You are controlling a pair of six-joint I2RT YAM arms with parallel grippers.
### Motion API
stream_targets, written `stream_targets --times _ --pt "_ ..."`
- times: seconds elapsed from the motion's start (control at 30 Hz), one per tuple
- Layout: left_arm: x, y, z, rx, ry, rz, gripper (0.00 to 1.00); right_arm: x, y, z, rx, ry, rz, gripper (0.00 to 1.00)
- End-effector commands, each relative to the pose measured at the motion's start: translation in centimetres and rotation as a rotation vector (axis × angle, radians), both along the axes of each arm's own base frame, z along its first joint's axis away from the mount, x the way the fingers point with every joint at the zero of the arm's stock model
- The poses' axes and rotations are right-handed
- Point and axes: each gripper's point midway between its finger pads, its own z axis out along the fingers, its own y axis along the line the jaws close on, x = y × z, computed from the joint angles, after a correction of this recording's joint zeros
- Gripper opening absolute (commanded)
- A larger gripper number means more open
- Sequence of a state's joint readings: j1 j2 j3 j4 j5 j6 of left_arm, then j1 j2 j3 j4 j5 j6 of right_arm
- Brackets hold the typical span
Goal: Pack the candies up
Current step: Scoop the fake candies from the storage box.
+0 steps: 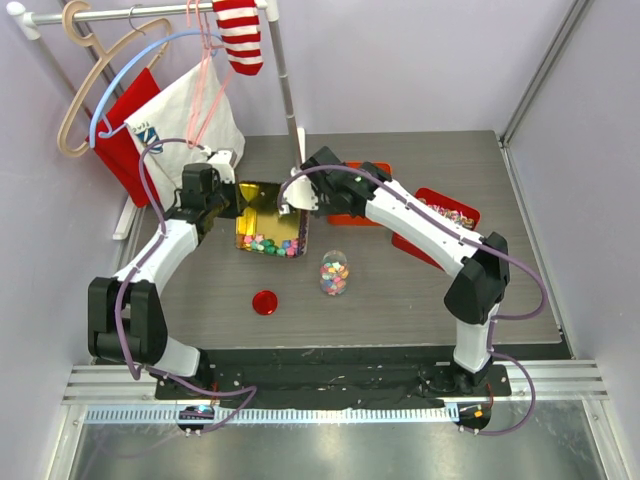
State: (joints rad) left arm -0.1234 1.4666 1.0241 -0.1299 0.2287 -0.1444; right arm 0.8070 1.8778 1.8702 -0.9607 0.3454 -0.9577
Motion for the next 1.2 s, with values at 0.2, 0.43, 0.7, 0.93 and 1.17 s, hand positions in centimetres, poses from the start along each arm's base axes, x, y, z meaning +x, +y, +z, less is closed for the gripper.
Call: stream_targets --times 0.2,0.43,0.7,0.93,1.17 --pt "0.9 -0.7 1.7 -0.029 -0.068 -0.024 0.0 -3.0 3.2 8.8 0.249 -0.082 0.073 0.01" --pt "0.9 -0.6 1.8 -0.022 -0.07 -0.021 0.0 -2.7 3.3 9.3 0.243 -0.112 0.066 0.01" --pt "0.8 -0.4 1.6 -0.015 -0.07 -0.015 0.0 0.8 -1.1 9.6 0.082 -0.295 -0.08 0.01" --pt "1.3 -0.2 1.1 -0.006 -0.052 -0.001 0.0 0.0 -1.3 12.9 0.056 -0.384 -0.041 0.01" --pt "2.0 1.4 -0.1 0.053 -0.018 0.082 0.0 -3.2 1.8 13.5 0.026 -0.4 0.084 0.01"
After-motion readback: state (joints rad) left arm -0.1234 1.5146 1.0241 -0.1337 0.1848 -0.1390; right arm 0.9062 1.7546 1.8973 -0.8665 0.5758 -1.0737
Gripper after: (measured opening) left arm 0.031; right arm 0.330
